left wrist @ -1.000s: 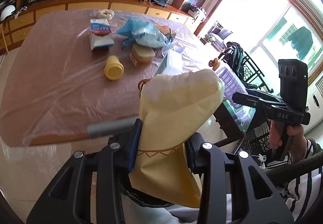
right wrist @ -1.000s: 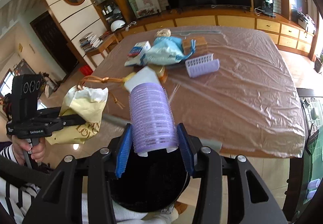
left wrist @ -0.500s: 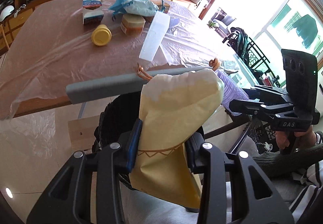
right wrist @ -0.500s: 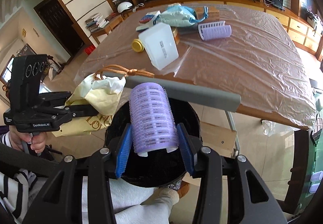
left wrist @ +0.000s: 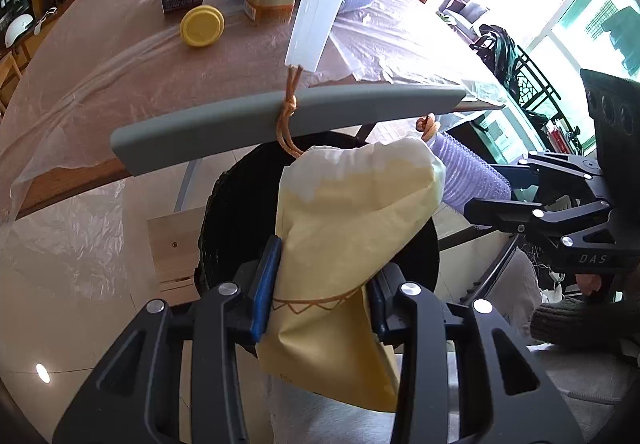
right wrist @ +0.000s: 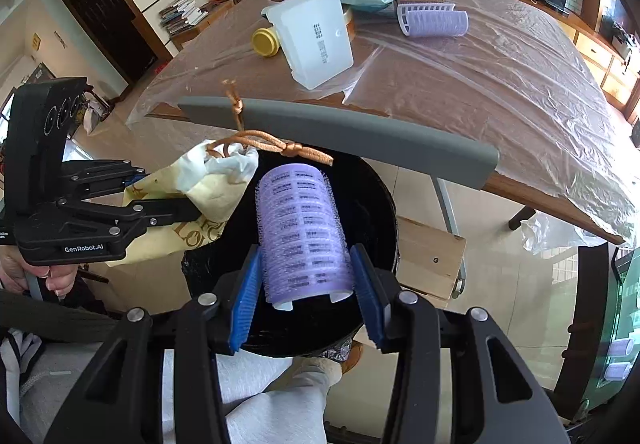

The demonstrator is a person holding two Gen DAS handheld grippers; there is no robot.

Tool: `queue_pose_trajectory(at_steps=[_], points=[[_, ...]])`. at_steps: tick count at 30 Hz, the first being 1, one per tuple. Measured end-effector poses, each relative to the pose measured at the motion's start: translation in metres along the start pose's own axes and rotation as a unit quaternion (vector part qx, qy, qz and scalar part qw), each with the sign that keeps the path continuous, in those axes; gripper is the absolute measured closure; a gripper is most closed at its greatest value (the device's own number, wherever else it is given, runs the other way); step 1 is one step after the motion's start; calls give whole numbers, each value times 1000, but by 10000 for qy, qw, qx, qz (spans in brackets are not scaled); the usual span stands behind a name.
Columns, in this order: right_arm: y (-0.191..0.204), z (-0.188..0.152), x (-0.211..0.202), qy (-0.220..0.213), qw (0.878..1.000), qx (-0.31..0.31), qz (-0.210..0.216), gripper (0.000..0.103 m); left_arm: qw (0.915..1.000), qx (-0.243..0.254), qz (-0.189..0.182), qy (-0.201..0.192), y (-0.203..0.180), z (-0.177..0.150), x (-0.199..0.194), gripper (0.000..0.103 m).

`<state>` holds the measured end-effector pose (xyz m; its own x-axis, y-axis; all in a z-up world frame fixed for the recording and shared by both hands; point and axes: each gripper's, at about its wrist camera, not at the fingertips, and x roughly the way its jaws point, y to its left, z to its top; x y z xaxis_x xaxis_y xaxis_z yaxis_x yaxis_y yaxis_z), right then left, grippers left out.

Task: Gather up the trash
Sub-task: 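Carry the yellow bag and purple roller over the black trash bin with both tools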

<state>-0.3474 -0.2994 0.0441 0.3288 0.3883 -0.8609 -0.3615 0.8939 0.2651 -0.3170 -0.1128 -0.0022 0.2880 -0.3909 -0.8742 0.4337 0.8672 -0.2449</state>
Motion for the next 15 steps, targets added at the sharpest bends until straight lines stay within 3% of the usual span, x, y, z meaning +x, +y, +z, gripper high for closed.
queue_pose_trajectory(at_steps=[15], points=[[1, 0, 22, 334, 9994, -9, -102, 59, 9993, -168, 173, 277, 3, -6, 19, 63]])
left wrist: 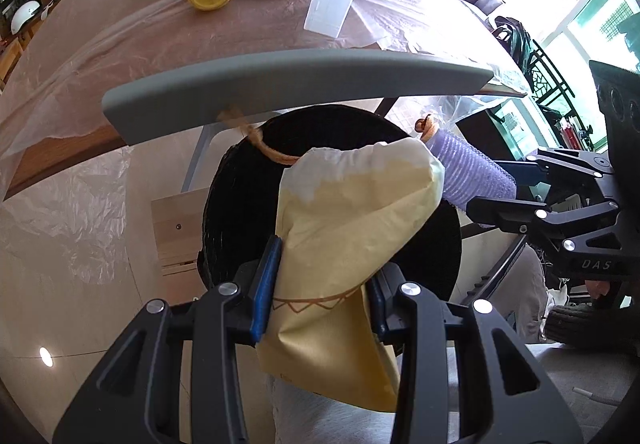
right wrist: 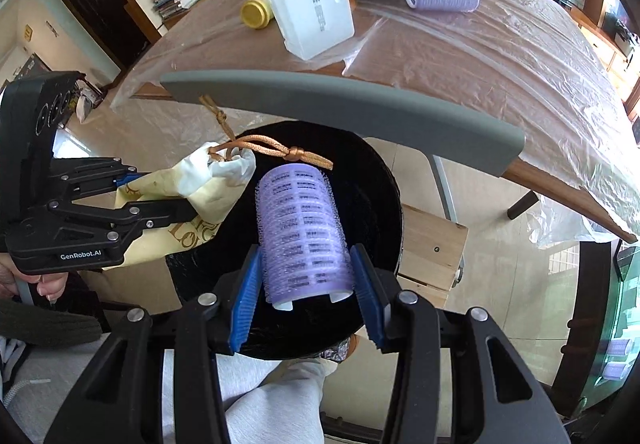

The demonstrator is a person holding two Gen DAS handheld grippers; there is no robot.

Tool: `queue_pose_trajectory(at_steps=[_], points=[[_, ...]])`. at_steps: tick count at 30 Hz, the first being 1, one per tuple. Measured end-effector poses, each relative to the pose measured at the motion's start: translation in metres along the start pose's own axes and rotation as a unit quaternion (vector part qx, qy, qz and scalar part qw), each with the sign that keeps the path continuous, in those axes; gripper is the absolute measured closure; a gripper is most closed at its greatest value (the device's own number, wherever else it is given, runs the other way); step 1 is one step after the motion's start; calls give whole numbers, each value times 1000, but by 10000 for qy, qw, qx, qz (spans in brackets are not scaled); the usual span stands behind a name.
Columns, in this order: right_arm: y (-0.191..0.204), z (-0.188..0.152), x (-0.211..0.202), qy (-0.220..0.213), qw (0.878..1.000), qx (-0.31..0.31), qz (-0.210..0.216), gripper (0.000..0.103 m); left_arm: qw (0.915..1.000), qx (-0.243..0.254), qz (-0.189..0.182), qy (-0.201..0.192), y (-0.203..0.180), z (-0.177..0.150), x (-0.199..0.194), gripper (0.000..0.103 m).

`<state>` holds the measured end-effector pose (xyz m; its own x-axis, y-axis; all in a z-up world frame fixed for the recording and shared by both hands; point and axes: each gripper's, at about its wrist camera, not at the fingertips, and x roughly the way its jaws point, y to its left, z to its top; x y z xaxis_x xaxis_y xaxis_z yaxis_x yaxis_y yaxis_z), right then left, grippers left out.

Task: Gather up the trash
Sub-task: 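Carry the yellow bag and purple roller over the black trash bin with both tools, then open the left tool to drop the bag while the right tool drops the roller into the bin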

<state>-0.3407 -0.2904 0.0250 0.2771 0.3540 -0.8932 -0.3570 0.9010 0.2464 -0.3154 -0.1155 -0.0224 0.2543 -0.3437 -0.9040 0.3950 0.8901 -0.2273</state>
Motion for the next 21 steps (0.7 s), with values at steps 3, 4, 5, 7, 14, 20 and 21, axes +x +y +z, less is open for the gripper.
queue_pose_trajectory(at_steps=[3, 4, 5, 7, 14, 20, 21], points=[[-1, -2, 4, 76, 10000, -28, -40, 59, 10000, -44, 20, 49, 0, -1, 3, 63], [-2, -3, 5, 98, 9999, -30, -44, 59, 10000, -53, 25, 64, 0, -1, 3, 63], [0, -2, 5, 112, 9999, -28, -40, 59, 9999, -58, 35, 77, 1, -1, 4, 63], [-2, -2, 6, 135, 9999, -34, -37, 59, 9999, -56, 74, 105, -2, 0, 5, 63], [-6, 0, 10, 207, 9997, -124, -38, 59, 9998, -65, 133, 140, -5, 1, 9, 63], [-2, 6, 12, 260, 9993, -271, -50, 59, 9997, -97, 164, 145, -7, -1, 11, 63], [-2, 7, 12, 263, 9992, -285, -46, 59, 9997, -107, 159, 141, -6, -1, 12, 63]])
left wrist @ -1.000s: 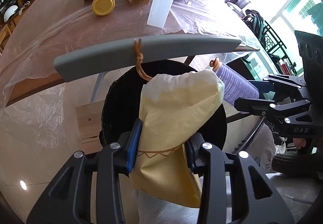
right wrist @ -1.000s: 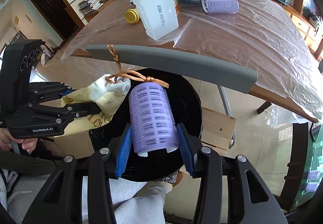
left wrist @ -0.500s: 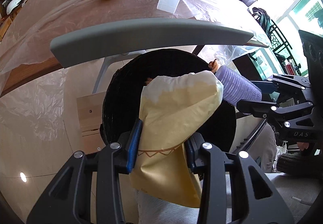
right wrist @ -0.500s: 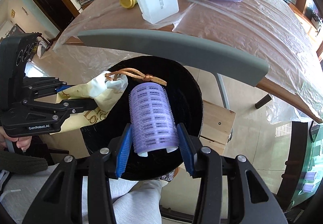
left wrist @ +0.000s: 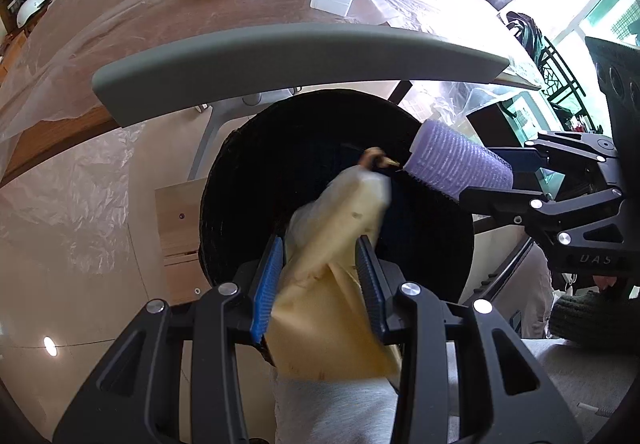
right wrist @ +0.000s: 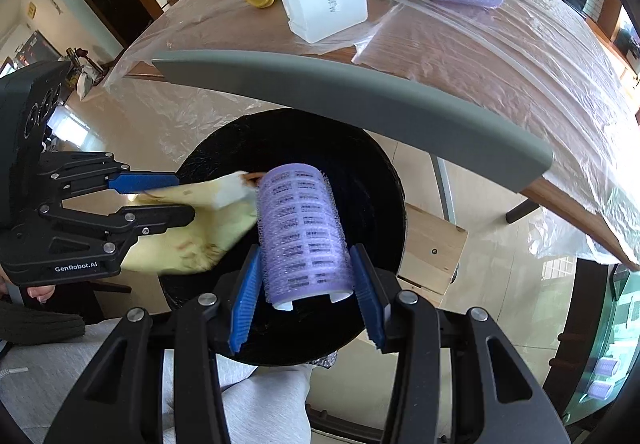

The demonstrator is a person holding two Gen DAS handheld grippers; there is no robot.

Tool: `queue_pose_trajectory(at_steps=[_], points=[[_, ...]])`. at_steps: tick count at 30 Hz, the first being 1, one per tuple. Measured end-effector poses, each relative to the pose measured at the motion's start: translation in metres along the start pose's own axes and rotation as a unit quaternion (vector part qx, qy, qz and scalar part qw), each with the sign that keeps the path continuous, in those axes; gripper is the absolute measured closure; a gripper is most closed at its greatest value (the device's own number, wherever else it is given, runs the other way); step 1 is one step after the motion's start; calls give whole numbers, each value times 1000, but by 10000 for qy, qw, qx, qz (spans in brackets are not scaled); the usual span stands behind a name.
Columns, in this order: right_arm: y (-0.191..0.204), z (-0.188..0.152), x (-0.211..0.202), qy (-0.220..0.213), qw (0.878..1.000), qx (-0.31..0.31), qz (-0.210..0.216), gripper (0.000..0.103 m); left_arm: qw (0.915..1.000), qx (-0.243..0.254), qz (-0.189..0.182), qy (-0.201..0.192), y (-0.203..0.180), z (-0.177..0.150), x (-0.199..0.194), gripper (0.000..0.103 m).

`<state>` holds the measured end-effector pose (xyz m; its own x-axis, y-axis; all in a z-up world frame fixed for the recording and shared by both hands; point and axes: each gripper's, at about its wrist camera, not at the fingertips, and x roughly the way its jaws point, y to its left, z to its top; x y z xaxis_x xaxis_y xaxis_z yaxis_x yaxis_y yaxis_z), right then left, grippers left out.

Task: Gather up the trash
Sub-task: 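Open the left tool to drop the bag while the right tool drops the roller into the bin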

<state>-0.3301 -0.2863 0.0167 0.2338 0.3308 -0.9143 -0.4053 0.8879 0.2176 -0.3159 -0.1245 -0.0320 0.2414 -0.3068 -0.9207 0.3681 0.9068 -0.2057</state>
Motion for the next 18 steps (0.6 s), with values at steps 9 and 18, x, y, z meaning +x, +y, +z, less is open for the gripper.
queue_pose_trajectory(at_steps=[9, 18], points=[[2, 4, 2, 41, 10000, -33, 15, 59, 10000, -54, 11, -3, 5, 2, 2, 63], [1, 0, 3, 14, 10000, 55, 1, 59, 10000, -24, 3, 6, 6, 4, 3, 63]])
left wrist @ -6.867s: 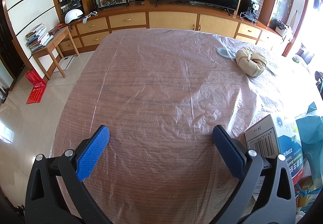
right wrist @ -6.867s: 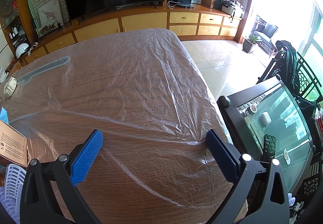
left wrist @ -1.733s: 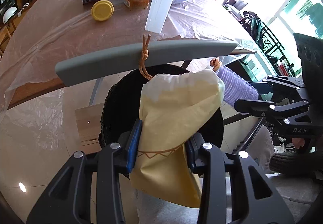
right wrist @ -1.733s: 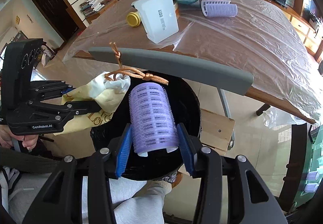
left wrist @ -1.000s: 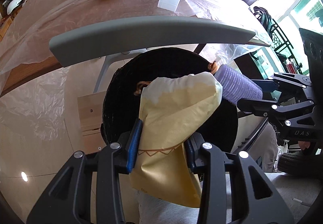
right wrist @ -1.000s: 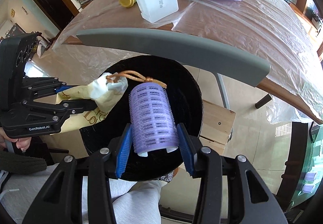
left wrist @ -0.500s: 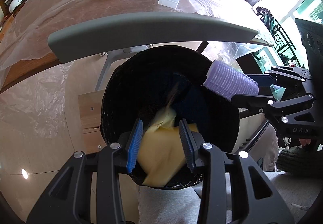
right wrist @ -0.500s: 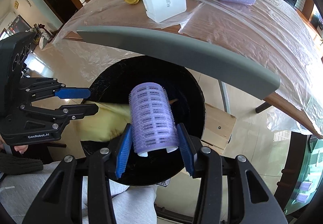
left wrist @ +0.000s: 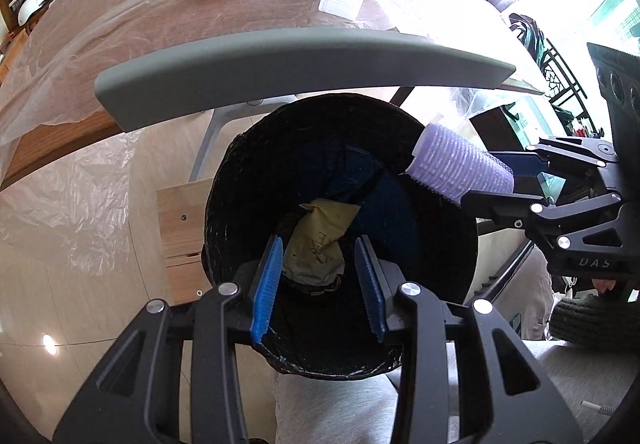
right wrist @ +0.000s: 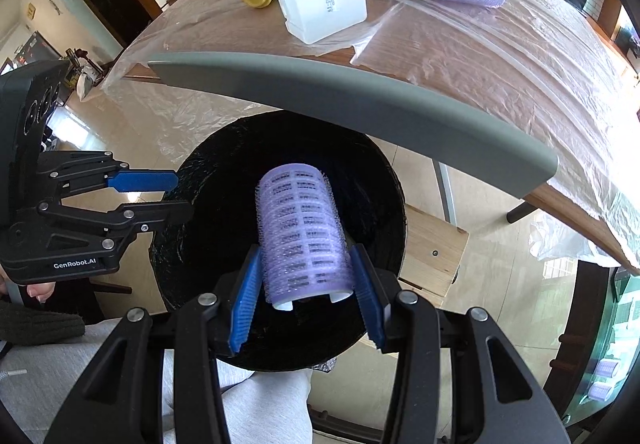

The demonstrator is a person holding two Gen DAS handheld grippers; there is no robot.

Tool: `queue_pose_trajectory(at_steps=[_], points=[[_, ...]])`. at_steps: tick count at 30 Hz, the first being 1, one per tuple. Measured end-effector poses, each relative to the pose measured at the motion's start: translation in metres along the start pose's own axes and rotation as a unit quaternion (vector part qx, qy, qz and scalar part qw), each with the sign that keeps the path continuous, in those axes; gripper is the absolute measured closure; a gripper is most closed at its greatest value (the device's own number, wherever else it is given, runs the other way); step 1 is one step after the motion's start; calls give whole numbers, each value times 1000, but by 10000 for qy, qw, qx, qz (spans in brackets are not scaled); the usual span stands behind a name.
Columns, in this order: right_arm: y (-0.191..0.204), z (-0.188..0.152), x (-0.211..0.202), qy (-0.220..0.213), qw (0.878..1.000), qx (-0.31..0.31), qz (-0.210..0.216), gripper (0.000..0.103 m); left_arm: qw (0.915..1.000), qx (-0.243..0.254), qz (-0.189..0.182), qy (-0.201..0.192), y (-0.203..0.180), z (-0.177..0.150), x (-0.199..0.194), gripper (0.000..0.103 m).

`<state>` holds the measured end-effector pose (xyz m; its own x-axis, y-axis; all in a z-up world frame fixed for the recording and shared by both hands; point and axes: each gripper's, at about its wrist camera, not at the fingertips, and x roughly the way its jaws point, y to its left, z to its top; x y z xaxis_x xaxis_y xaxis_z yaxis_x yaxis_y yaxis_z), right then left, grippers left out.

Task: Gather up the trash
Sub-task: 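Open the left tool to drop the bag while the right tool drops the roller into the bin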

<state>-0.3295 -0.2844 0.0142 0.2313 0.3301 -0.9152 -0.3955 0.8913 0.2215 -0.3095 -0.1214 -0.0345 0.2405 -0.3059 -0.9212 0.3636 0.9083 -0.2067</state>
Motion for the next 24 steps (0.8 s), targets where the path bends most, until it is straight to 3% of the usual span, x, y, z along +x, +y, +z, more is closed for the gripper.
queue_pose_trajectory(at_steps=[19, 20, 21, 23, 24], points=[[-1, -2, 32, 271, 9993, 23, -274, 57, 9997, 186, 30, 174, -6, 1, 20, 66], [-1, -2, 33, 267, 9992, 30, -283, 55, 9997, 175, 22, 170, -6, 1, 20, 62], [1, -2, 34, 255, 9992, 58, -297, 44, 9997, 151, 13, 170, -5, 2, 20, 48], [-1, -2, 35, 244, 9989, 193, -348, 36, 9998, 118, 99, 80, -4, 3, 17, 34], [-2, -2, 34, 211, 9989, 225, -350, 34, 9998, 127, 123, 36, -3, 2, 15, 34]])
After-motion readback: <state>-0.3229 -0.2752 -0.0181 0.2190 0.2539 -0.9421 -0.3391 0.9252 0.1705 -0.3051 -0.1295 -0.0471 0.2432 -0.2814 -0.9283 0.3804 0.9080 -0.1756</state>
